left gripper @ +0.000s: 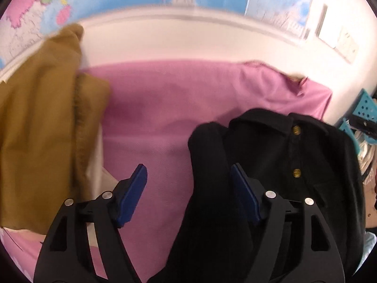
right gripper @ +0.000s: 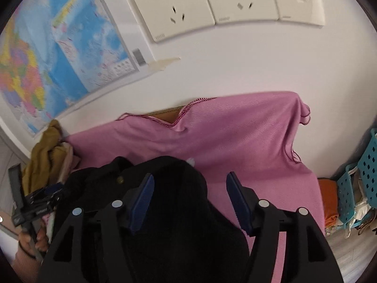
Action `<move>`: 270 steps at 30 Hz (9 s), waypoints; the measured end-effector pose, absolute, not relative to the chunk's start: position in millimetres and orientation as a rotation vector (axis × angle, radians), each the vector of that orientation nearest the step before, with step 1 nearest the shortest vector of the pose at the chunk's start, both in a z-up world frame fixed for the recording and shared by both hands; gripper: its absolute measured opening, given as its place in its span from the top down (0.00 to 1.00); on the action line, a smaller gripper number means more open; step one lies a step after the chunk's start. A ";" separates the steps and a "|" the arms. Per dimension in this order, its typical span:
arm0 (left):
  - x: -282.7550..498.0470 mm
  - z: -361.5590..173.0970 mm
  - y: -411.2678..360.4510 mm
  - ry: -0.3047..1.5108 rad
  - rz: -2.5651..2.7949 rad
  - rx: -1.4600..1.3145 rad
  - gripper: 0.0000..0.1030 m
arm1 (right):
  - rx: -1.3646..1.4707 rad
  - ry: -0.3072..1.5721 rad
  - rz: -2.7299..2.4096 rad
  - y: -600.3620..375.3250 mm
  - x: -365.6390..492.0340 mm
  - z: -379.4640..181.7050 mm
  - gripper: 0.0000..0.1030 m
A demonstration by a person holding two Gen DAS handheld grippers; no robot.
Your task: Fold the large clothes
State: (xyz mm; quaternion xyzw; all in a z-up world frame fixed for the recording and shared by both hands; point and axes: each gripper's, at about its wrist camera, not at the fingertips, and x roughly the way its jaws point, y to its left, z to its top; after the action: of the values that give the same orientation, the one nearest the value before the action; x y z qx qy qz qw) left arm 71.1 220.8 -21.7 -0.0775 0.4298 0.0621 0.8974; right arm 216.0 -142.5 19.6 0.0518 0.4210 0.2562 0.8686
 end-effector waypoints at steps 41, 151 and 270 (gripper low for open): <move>-58.4 7.2 88.2 0.765 -0.276 0.075 0.10 | 0.284 0.986 0.339 -321.4 70.2 -36.8 0.46; 21.7 -6.4 170.2 0.864 -0.252 -0.241 0.06 | 0.192 0.946 0.284 -241.4 155.9 -41.6 0.67; -222.0 -54.4 150.6 1.034 -0.389 -0.094 0.70 | 0.410 0.802 0.579 -332.0 -74.6 -30.8 0.92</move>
State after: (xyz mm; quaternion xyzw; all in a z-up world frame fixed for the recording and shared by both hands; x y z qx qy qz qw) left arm -222.0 150.6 -54.4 -0.0445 0.4911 -0.1849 0.8501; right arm -74.6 -332.0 -30.8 0.1952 0.3823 0.2758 0.8600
